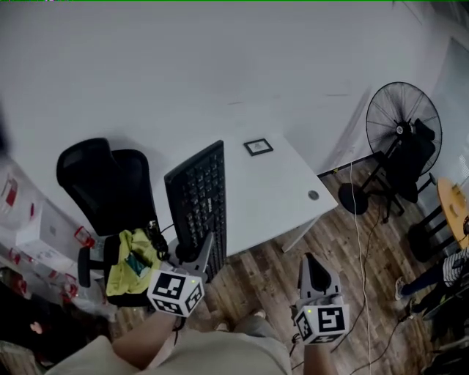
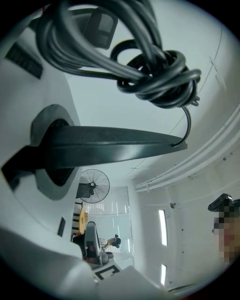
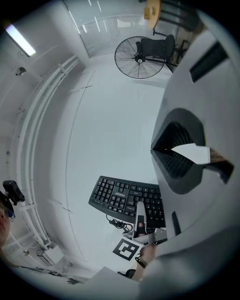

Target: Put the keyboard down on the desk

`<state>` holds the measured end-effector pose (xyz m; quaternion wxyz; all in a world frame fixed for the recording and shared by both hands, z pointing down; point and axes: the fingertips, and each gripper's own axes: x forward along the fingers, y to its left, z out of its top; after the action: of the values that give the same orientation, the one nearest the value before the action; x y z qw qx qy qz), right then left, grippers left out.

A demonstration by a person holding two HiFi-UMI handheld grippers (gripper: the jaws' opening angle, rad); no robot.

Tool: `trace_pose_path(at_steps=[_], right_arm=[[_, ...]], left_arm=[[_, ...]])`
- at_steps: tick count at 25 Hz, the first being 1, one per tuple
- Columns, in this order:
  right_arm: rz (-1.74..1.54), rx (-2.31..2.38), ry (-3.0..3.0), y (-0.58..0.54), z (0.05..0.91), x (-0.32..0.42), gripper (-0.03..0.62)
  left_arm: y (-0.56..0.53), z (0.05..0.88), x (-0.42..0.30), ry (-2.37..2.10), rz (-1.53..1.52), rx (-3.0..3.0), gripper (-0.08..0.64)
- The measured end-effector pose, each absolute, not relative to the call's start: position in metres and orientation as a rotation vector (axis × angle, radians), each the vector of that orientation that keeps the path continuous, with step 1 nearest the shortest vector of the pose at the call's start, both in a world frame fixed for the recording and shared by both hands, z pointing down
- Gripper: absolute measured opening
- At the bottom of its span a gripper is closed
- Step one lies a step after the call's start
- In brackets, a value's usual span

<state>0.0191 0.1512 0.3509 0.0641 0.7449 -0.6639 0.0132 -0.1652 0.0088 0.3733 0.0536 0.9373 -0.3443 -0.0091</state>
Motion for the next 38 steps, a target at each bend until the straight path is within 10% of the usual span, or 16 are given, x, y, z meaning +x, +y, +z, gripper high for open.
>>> trace_pose_path(at_steps=[38], right_arm=[[0.206,1.841,-2.348,-0.172,0.397,0.261,0.025]], left_arm=[[-0.229,0.417,-0.004,-1.562,0.195,2.490,0.084]])
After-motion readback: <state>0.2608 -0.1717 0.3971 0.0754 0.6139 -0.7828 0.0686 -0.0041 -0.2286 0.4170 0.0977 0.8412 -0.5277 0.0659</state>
